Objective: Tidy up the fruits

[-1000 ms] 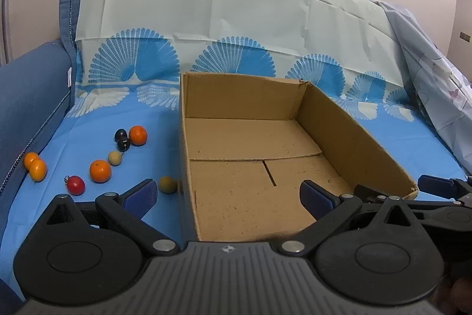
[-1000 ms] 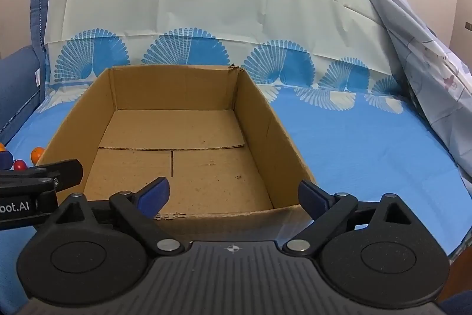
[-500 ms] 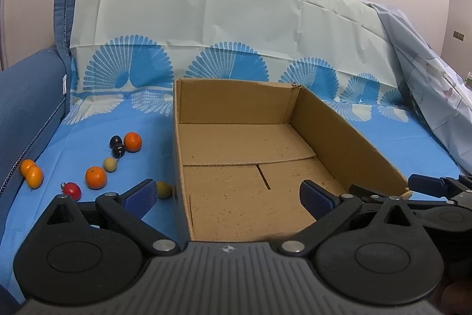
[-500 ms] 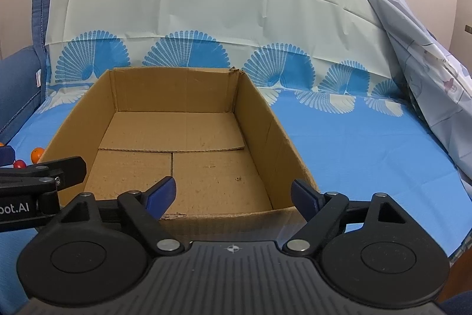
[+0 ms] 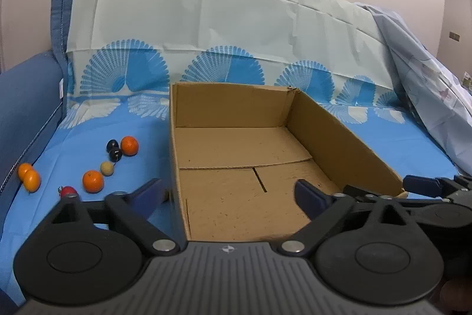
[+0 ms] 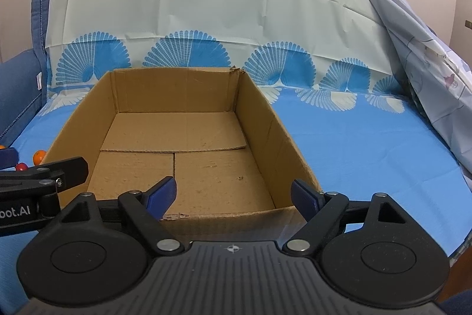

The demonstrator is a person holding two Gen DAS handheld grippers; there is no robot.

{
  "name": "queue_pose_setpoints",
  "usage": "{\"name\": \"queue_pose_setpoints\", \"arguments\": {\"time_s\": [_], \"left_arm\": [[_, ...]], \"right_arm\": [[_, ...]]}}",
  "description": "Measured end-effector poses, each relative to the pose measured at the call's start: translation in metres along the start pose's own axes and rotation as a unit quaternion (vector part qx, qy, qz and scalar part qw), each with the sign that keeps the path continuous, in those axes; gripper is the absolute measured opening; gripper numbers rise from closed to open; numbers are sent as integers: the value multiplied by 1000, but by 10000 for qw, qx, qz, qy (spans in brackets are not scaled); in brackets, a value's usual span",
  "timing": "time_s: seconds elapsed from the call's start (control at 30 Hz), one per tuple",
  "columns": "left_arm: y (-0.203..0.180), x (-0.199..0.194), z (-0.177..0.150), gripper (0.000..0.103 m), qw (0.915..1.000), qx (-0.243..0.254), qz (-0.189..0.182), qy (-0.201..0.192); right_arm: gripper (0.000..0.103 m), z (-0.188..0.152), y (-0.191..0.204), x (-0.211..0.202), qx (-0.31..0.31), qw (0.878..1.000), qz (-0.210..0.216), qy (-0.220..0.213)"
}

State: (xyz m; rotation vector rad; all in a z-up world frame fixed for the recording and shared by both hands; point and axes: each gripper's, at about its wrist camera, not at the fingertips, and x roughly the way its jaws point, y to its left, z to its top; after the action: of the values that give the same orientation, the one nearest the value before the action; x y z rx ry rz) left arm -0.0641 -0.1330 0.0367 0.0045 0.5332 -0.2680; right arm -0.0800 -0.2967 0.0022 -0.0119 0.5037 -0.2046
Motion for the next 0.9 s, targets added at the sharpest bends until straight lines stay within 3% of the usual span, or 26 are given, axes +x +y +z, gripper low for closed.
{"name": "queue_pose_setpoints", "arguments": {"time_s": [0.07, 0.13, 0.23, 0.33, 0.47, 0.63, 0.7, 0.8, 0.9], "left_arm": [[-3, -1, -1, 80, 9999, 99, -19, -65], [-5, -4, 0, 72, 9997, 176, 4, -185], [0, -11, 1, 50, 9989, 217, 40, -419], [12, -18, 9, 30, 9986, 201, -194, -459], [40, -28, 33, 27, 9964, 328, -585, -510], [82, -50, 64, 28, 9857, 1125, -894, -884], [102, -55, 69, 28, 9831, 1311, -822, -975], [132, -53, 67, 28, 9858, 1281, -486, -969], [166, -43, 67, 28, 9961, 597, -183, -626]], "right_arm": [[80, -1, -1, -1, -53, 9999, -31, -135], [64, 0, 2, -2, -62, 9998, -55, -171], [56, 4, 5, -4, 25, 9998, -11, -216], [55, 6, 6, -9, 176, 9996, 110, -165], [55, 14, 21, -16, 302, 9987, 286, -304], [53, 19, 52, -22, 323, 9957, 676, -537], [53, 23, 70, -28, 320, 9919, 984, -740], [53, 23, 94, -35, 107, 9877, 1284, -886], [51, 27, 120, -41, -52, 9825, 1598, -957]]}}
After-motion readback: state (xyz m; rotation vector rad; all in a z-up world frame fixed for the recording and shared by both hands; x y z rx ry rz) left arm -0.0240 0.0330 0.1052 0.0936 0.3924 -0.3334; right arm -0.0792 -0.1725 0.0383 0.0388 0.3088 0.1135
